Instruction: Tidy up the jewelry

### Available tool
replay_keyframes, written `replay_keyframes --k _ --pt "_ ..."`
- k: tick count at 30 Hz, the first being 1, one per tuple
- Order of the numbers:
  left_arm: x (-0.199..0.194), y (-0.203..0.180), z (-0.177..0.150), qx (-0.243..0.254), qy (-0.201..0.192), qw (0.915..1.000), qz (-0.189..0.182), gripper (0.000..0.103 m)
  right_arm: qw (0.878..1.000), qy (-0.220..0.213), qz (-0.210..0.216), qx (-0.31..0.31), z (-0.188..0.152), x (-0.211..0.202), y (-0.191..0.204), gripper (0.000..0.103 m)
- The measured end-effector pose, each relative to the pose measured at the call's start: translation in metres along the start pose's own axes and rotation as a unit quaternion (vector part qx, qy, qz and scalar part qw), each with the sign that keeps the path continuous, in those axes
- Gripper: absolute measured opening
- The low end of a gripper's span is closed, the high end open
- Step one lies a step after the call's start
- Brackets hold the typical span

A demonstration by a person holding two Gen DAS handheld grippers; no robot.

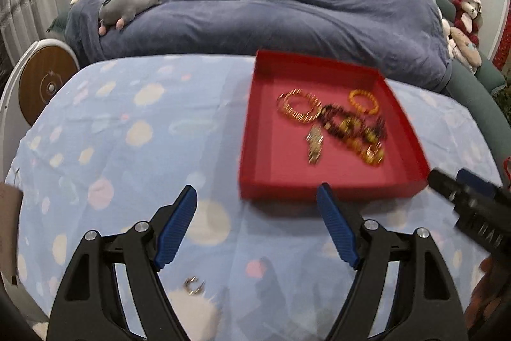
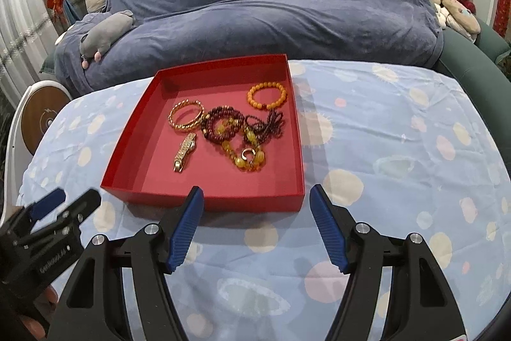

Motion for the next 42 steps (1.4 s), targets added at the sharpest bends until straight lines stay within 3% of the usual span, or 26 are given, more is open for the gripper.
replay_keyframes --k 11,30,37,42 --pt "0.016 -0.037 0.026 0.016 -0.006 0.9998 -0.009 0.073 1.0 -0.015 -0.014 -0.001 0.021 0.003 -0.007 0.066" --pt "0.025 -0.046 0.027 0.016 -0.002 0.9998 -0.014 0.07 1.0 -0.011 -0.02 0.006 0.019 0.01 -0.013 0.068" --pt "0.029 -0.042 0.023 0.009 0.007 0.9999 -0.006 0.071 0.999 -0.014 -0.036 -0.006 0.017 0.008 -0.01 0.084" --pt "0.03 -0.041 0.022 0.007 0.01 0.9999 0.0 0.073 0.999 -0.008 -0.035 -0.008 0.014 0.011 -0.007 0.084"
Point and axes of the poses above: each gripper's, at about its wrist camera, not at the fingertips, and x roughly the way its jaws point, y to its left, z to its top, the point moved 6 cm from there along x, roughly the way its jaws point, and after that the axes turned 5 degrees about z, right-handed, at the moved point
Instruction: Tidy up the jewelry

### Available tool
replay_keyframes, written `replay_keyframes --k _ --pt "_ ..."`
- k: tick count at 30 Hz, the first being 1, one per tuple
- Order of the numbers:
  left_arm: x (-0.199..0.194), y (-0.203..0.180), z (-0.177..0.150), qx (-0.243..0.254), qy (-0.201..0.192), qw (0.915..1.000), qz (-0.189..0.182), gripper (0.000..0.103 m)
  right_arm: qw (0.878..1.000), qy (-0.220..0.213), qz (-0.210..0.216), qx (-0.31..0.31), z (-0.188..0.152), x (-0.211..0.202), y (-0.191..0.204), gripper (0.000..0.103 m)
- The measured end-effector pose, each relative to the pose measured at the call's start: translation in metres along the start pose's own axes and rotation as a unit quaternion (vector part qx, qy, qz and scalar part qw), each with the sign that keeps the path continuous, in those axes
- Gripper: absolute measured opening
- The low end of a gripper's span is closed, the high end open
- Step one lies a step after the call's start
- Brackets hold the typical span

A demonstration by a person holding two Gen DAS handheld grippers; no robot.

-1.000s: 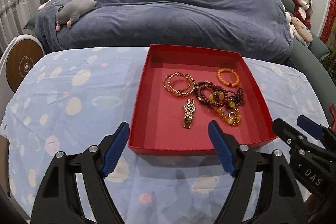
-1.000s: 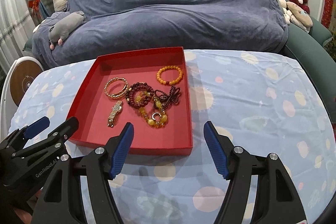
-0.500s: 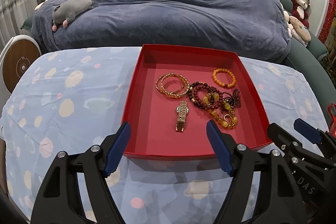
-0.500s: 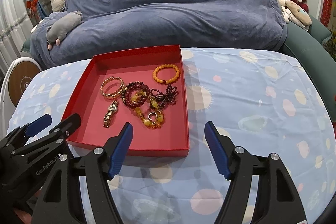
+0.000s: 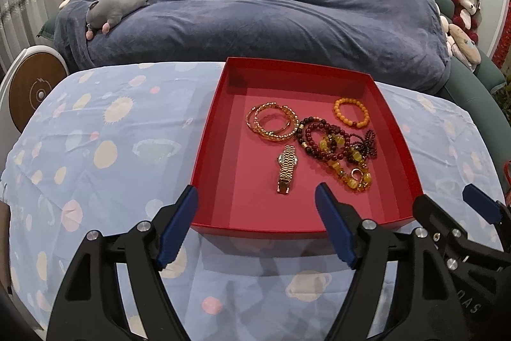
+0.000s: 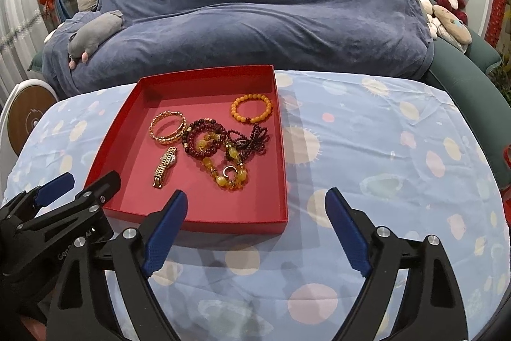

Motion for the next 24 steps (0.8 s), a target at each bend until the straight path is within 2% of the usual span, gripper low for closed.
replay_keyframes --k 11,15,20,22,24 --pt "-0.001 0.006 0.0 -0.01 -0.004 0.9997 0.023 0.088 1.0 -0.006 0.015 -0.001 -0.001 0.001 0.002 0.084" --pt "0.003 0.007 -0.001 -0.009 0.0 0.9996 0.028 0.088 1.0 0.007 0.006 -0.004 -0.004 0.006 0.002 0.086" --pt "0.005 0.006 -0.002 -0.005 -0.001 0.9996 0.028 0.088 1.0 0.001 -0.007 -0.005 -0.005 0.007 0.0 0.087" --pt "0.007 0.006 -0.003 -0.004 0.001 0.9995 0.031 0.088 1.0 -0.001 -0.013 -0.004 -0.005 0.008 -0.001 0.095" --pt "0.009 0.006 -0.003 -0.006 0.003 0.9996 0.028 0.088 1.0 -0.002 -0.013 -0.002 -0.004 0.008 -0.003 0.096"
Point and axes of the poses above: each gripper's, at about its wrist camera, not at the fingertips, and x roughly the way its jaws point, y to its left, z to its top, the point moved 6 cm from there along x, roughly the way its jaws point, and after that the axes turned 5 degrees about z, right-handed, at the moved point
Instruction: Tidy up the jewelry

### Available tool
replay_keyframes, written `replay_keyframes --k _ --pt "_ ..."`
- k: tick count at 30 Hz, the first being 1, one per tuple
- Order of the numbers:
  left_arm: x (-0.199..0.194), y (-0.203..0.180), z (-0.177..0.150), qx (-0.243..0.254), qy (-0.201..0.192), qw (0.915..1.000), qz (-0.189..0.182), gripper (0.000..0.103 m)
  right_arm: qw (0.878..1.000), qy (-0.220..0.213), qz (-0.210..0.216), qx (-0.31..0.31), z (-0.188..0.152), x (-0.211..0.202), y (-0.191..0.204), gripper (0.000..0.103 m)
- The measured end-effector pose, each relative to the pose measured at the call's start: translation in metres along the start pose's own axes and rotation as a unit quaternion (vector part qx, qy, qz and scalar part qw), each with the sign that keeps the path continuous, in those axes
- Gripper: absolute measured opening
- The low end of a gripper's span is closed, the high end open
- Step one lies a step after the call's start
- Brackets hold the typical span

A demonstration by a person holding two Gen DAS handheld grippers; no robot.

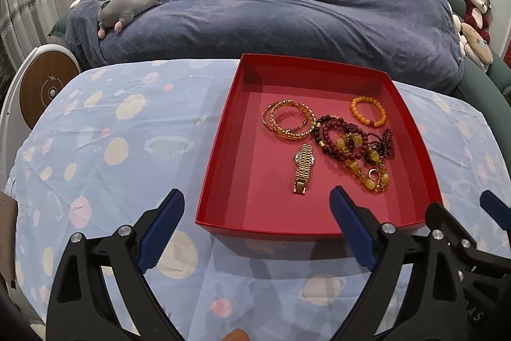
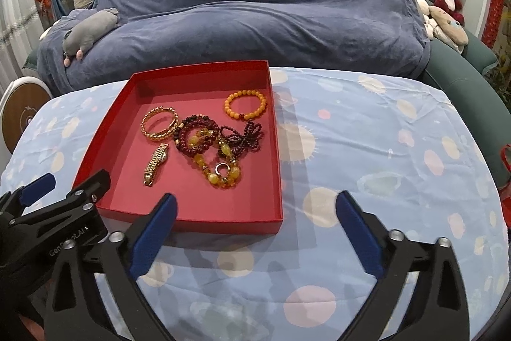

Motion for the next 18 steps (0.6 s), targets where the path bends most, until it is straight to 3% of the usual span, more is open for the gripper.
replay_keyframes --k 18 --pt "0.0029 -0.0034 0.0027 0.006 -0.002 1.0 0.005 0.088 1.0 -0.003 -0.007 0.001 0.0036 0.0026 -0.0034 0.096"
Point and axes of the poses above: each gripper's, at about its wrist camera, not at the fingertips, and x roughly the way its jaws point, y to its left, z to its top, the point moved 6 cm from there along x, roughly the way its jaws point, and after that the axes turned 5 degrees about z, right-handed, at the moved point
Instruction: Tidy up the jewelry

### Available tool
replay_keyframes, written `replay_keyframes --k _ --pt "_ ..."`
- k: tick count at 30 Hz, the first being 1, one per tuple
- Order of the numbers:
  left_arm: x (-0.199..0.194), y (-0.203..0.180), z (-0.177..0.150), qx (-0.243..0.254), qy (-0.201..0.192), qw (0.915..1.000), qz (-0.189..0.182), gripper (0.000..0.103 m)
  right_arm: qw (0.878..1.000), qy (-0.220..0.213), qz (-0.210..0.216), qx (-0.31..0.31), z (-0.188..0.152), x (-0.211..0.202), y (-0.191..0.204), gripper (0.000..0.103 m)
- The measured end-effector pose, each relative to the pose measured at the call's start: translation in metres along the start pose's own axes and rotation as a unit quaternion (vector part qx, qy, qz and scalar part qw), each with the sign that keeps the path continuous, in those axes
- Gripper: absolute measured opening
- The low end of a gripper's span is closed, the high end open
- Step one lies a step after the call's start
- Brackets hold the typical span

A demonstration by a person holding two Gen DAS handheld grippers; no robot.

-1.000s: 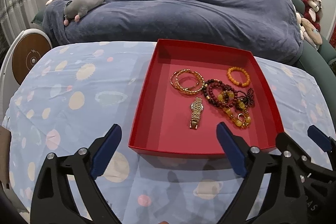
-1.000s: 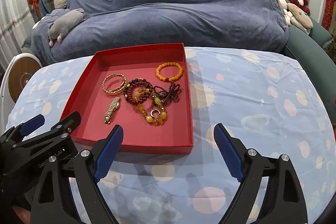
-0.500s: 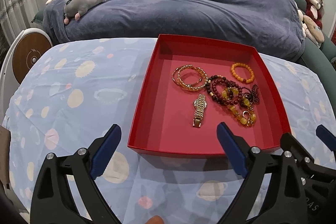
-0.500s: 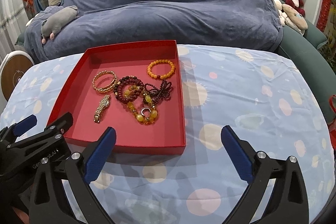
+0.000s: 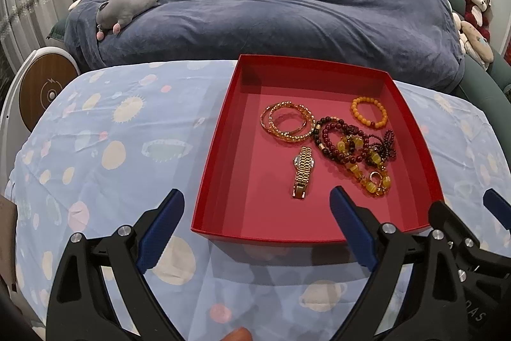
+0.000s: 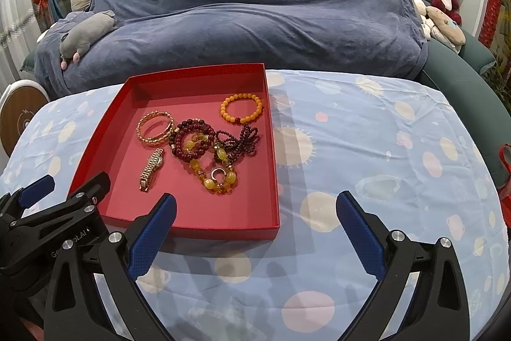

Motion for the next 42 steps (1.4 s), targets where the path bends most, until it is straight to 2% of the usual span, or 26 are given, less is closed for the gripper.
replay_keyframes --k 24,42 --pt "0.0074 -0.0036 -0.0025 0.018 0.01 0.9998 0.0 0.088 1.0 0.0 0.002 0.008 -0.0004 0.0006 -0.0039 0.096" --pt "0.0085 -0.0024 -0.0057 0.013 0.013 0.9998 0.005 0.091 1.0 0.001 0.001 0.009 -0.0013 0.0009 -0.0042 0.096"
Point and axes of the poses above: each gripper's, at about its wrist camera, not at the fingertips, and x roughly the way its jaws point, y to its left, z to its top, the point moved 6 cm from there along x, roughly the way its jaws point, and after that the axes turned 5 degrees about z, right-handed, at the moved point
